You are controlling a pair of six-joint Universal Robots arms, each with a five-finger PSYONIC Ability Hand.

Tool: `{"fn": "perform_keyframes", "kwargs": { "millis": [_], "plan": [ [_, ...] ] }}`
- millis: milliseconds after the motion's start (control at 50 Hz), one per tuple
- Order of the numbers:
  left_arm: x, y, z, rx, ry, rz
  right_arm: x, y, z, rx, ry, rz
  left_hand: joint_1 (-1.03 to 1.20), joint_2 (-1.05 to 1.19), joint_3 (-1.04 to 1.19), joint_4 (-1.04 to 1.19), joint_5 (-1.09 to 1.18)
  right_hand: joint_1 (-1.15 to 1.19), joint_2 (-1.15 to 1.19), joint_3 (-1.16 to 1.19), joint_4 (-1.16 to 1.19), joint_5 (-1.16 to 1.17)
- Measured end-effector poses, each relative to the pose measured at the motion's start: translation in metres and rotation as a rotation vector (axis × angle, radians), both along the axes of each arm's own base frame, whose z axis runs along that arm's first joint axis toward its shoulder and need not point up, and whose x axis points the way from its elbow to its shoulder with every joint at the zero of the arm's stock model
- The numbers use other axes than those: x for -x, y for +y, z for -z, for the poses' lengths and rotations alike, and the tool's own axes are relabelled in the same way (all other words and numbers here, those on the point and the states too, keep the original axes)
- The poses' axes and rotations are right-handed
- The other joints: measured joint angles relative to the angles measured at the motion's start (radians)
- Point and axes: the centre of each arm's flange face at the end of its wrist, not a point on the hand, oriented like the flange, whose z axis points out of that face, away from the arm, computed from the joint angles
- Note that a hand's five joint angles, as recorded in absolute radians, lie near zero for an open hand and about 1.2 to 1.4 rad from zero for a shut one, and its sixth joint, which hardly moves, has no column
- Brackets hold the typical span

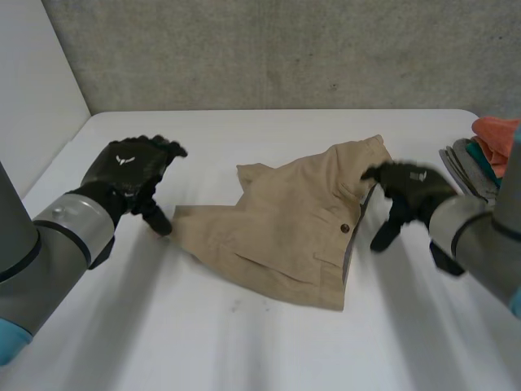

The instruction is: Fold the laundry.

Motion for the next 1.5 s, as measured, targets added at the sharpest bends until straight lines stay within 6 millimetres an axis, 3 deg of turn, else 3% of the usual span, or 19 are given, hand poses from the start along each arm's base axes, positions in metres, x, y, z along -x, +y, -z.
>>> {"fn": "perform_keyframes", "kwargs": {
  "millis": [100, 220, 340, 360, 400, 460, 500, 640, 660, 760, 880, 1020, 1100, 1160, 1240, 1300, 1400, 1460, 1500],
  "plan": [
    [-0.014, -0.016, 0.036, -0.052, -0.150, 0.001, -0.002, 0.038, 0.026, -0.154, -0.038, -0.009, 0.000, 0.000, 0.000, 0.000, 0.000, 0.000, 0.000, 0.000, 0.000, 0.000],
    [-0.022, -0.039, 0.080, -0.090, -0.241, -0.001, -0.031, 0.075, 0.062, -0.128, -0.040, -0.119, 0.014, 0.044, 0.030, 0.039, 0.052, 0.000, 0.000, 0.000, 0.000, 0.000],
    [-0.017, -0.051, 0.102, -0.088, -0.247, 0.018, -0.045, 0.074, 0.088, -0.086, -0.010, -0.119, 0.207, 0.222, 0.206, 0.216, 0.228, 0.004, 0.003, 0.010, 0.003, 0.005],
    [-0.014, -0.055, 0.106, -0.086, -0.243, 0.025, -0.048, 0.071, 0.096, -0.077, 0.006, -0.104, 0.364, 0.366, 0.348, 0.360, 0.368, 0.034, 0.038, 0.052, 0.035, 0.042],
    [-0.011, -0.057, 0.108, -0.082, -0.238, 0.030, -0.052, 0.067, 0.103, -0.068, 0.023, -0.088, 0.494, 0.492, 0.482, 0.475, 0.479, 0.163, 0.189, 0.201, 0.179, 0.168],
    [-0.006, -0.059, 0.108, -0.072, -0.231, 0.039, -0.056, 0.061, 0.109, -0.039, 0.036, -0.068, 0.879, 0.893, 0.871, 0.887, 0.887, 0.505, 0.602, 0.584, 0.558, 0.506],
    [-0.002, -0.058, 0.107, -0.066, -0.230, 0.046, -0.057, 0.058, 0.109, -0.011, 0.034, -0.056, 0.879, 0.938, 0.919, 0.939, 0.911, 0.712, 0.914, 0.901, 0.895, 0.813],
    [0.005, -0.046, 0.090, -0.034, -0.227, 0.064, -0.055, 0.053, 0.076, 0.131, 0.035, -0.058, 0.879, 0.940, 0.922, 0.943, 0.911, 0.759, 0.946, 0.942, 0.953, 0.871],
    [0.007, -0.035, 0.077, -0.016, -0.224, 0.075, -0.050, 0.055, 0.056, 0.191, 0.077, -0.076, 0.879, 0.940, 0.922, 0.943, 0.911, 0.759, 0.946, 0.942, 0.953, 0.871],
    [0.004, 0.007, 0.047, -0.040, -0.240, 0.119, -0.026, 0.059, 0.023, 0.244, 0.328, -0.140, 0.879, 0.942, 0.925, 0.943, 0.911, 0.759, 0.946, 0.963, 0.953, 0.882],
    [0.000, 0.048, 0.047, -0.194, -0.305, 0.181, 0.007, 0.066, 0.016, 0.148, 0.661, -0.245, 0.879, 0.942, 0.925, 0.943, 0.911, 0.759, 0.946, 0.964, 0.953, 0.886],
    [0.012, 0.037, 0.072, -0.249, -0.370, 0.217, 0.009, 0.053, 0.026, 0.084, 0.769, -0.302, 0.879, 0.942, 0.925, 0.943, 0.911, 0.759, 0.957, 0.964, 0.953, 0.916],
    [0.029, -0.003, 0.079, -0.139, -0.398, 0.178, -0.005, 0.022, 0.032, 0.116, 0.760, -0.283, 0.879, 0.942, 0.925, 0.944, 0.911, 0.759, 0.957, 0.964, 0.954, 0.926],
    [0.042, -0.038, 0.068, 0.006, -0.399, 0.118, -0.019, -0.009, 0.025, 0.212, 0.725, -0.239, 0.879, 0.942, 0.925, 0.947, 0.911, 0.759, 0.957, 0.964, 0.954, 0.926],
    [0.060, -0.086, 0.028, 0.284, -0.352, 0.010, -0.041, -0.057, -0.007, 0.455, 0.637, -0.134, 0.879, 0.942, 0.925, 0.947, 0.911, 0.761, 0.960, 0.965, 0.954, 0.927],
    [0.073, -0.117, -0.032, 0.590, -0.237, -0.090, -0.058, -0.093, -0.064, 0.781, 0.509, 0.002, 0.879, 0.942, 0.925, 0.947, 0.911, 0.778, 0.960, 0.968, 0.954, 0.927],
    [0.079, -0.127, -0.106, 0.929, -0.057, -0.192, -0.070, -0.110, -0.134, 1.178, 0.329, 0.150, 0.879, 0.943, 0.925, 0.947, 0.911, 0.780, 0.960, 0.968, 0.954, 0.927],
    [0.081, -0.122, -0.129, 1.035, 0.021, -0.214, -0.073, -0.109, -0.158, 1.336, 0.242, 0.186, 0.879, 0.943, 0.925, 0.947, 0.911, 0.783, 0.960, 0.968, 0.954, 0.929],
    [0.082, -0.118, -0.130, 1.048, 0.041, -0.210, -0.074, -0.108, -0.162, 1.369, 0.212, 0.187, 0.879, 0.944, 0.925, 0.947, 0.911, 0.783, 0.960, 0.968, 0.954, 0.932]
  ]
}}
